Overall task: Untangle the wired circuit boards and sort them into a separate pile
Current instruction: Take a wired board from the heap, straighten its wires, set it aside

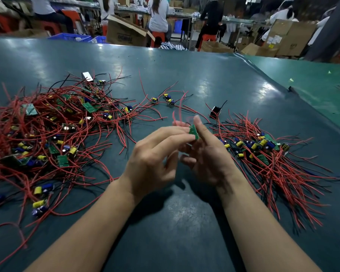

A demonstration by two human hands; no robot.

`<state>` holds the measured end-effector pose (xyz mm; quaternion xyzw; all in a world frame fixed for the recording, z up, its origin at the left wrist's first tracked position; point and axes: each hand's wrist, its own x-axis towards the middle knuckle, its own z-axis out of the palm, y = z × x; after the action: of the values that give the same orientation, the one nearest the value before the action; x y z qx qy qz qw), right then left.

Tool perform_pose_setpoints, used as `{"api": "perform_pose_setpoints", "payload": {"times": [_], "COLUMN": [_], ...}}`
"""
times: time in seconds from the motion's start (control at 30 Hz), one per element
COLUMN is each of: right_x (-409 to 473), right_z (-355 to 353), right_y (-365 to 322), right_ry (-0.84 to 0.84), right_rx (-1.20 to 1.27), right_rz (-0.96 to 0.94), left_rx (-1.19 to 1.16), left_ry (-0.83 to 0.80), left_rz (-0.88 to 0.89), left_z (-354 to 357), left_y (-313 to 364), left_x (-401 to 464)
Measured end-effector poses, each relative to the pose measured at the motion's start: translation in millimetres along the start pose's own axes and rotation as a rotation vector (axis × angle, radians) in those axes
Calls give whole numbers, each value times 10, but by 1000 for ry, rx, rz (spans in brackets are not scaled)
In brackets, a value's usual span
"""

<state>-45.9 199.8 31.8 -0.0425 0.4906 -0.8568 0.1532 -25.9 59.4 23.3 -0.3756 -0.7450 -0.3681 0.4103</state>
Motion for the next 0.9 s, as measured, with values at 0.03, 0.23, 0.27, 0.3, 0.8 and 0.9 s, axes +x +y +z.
{"api": "perform_pose_setpoints", "payload": {"times": [0.03, 0.23, 0.27, 0.3, 0.8, 0.9], "right_x": [0, 14, 17, 17, 9, 23], "right_z": [-12, -5, -8, -7, 33, 30], "right_y": [-16, 11, 19, 28, 67, 41], "right_ry": [-2, 85, 114, 139, 274, 348], "right_rx": [34, -38, -87, -134, -326, -266], "right_rz": [-25, -123, -136, -150, -297, -277], "left_rx": [-19, -103, -175, -234, -487, -559], "left_ry": [2, 125, 115, 107, 122, 219], "left_rz": [-18, -462, -594, -706, -951, -1019], "left_z": [-6, 40, 57, 68, 55, 70], "left_y": [-2, -64, -75, -90, -191, -187], "left_x": [-12, -39, -49, -57, -19, 1]}}
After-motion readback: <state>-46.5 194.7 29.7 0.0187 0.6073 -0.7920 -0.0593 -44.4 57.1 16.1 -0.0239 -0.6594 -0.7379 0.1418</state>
